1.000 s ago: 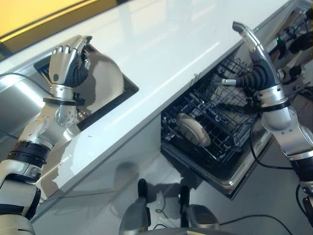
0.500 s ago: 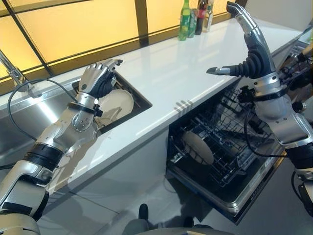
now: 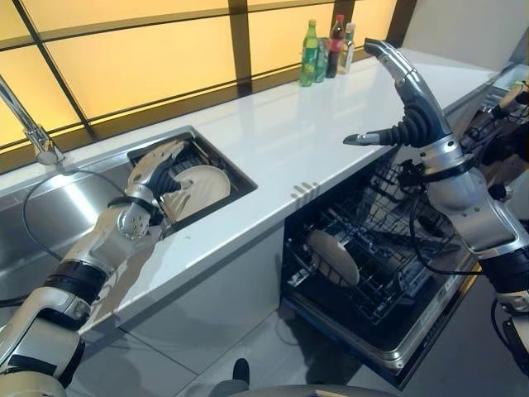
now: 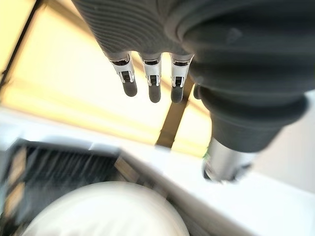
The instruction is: Pick up plates and place into dishwasher.
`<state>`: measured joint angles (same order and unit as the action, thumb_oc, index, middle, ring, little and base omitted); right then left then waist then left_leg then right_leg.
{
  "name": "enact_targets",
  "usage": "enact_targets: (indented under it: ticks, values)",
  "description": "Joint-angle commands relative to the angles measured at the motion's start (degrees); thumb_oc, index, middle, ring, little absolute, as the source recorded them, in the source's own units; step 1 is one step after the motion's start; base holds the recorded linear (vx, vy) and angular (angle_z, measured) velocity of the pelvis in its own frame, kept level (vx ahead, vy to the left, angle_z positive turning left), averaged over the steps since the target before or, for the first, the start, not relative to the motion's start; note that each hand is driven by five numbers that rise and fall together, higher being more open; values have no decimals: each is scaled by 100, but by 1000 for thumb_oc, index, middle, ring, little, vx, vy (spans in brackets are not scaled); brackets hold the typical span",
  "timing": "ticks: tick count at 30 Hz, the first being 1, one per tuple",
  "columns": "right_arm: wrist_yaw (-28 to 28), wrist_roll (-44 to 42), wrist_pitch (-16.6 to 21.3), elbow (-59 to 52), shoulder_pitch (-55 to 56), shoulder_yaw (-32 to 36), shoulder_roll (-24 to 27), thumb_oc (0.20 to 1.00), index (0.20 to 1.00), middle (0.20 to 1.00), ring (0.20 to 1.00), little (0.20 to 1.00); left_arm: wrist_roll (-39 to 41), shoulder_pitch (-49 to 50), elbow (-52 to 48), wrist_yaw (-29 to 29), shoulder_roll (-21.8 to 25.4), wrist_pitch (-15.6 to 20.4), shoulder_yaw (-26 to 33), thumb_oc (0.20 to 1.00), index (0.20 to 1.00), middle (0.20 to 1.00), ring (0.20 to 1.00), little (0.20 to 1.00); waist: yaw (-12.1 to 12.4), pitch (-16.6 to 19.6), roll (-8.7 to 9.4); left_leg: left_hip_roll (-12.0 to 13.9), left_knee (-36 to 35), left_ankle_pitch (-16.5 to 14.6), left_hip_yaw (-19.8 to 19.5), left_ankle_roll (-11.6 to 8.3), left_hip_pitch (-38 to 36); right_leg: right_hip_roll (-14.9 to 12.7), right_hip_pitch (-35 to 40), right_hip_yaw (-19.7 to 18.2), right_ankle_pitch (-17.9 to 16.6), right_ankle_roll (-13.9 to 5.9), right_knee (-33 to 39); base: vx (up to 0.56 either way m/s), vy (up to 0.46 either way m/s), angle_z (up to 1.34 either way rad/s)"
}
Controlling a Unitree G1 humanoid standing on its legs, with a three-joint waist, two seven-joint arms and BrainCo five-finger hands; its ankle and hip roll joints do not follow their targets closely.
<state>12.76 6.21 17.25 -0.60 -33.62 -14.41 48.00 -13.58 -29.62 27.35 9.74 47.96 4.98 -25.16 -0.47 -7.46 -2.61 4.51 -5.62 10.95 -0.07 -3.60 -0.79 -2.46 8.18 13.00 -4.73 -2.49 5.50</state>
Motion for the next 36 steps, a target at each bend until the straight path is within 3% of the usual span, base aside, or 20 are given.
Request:
enact_targets:
  ticks: [1, 8, 15, 21, 24, 27, 36]
  values:
    - [-19, -211, -42, 153, -238, 33, -58, 1000, 1000, 1000, 1000, 1000, 190, -397, 251, -71, -5, -114, 328, 1000, 1000, 1000, 1000, 1000, 114, -215, 179, -659, 117, -1299, 254, 279, -588, -165, -146, -5, 407, -354, -129, 37, 20, 2]
    - [-152, -311, -59, 206, -401, -87, 178, 1000, 1000, 1000, 1000, 1000, -919, -819, 696, 23, 376, -258, -26, 1000, 1000, 1000, 1000, 1000, 44, -442, 195, -655, 110, -1258, 297, 280, -437, -171, -311, -53, 360, -372, -138, -36, 5, -1]
    - [-197, -385, 5, 196, -313, -76, 297, 1000, 1000, 1000, 1000, 1000, -982, -859, 744, 171, 593, -179, -73, 1000, 1000, 1000, 1000, 1000, -14, -629, 179, -655, 117, -1226, 324, 283, -346, -183, -420, -92, 324, -379, -156, -29, 6, -1]
    - [-201, -244, 28, 207, -285, -132, 208, 1000, 1000, 1000, 1000, 1000, -220, -796, 750, 837, 395, -11, 201, 1000, 1000, 1000, 1000, 1000, 0, -678, 195, -657, 124, -1220, 321, 283, -326, -193, -452, -95, 329, -379, -176, 0, 0, 0]
    - [-257, -122, 15, 202, -336, -160, 138, 1000, 1000, 1000, 1000, 1000, -617, -840, 749, 1357, 236, 115, 319, 1000, 1000, 1000, 1000, 1000, -2, -709, 223, -650, 131, -1220, 326, 286, -301, -195, -490, -100, 334, -369, -202, 0, 0, 0]
    - [-258, -107, -28, 237, -449, -237, 151, 1000, 1000, 1000, 1000, 1000, -1096, -1054, 762, 1782, 301, 47, 212, 1000, 1000, 1000, 1000, 1000, -18, -753, 248, -644, 141, -1217, 338, 281, -260, -196, -553, -121, 330, -367, -234, 0, 0, 0]
    - [-276, -158, -6, 308, -479, -254, 240, 1000, 1000, 1000, 1000, 1000, -982, -1495, 868, 2344, 526, -354, 222, 1000, 1000, 1000, 1000, 1000, -96, -882, 272, -623, 157, -1195, 395, 259, -193, -188, -670, -180, 300, -380, -284, -13, -2, 0]
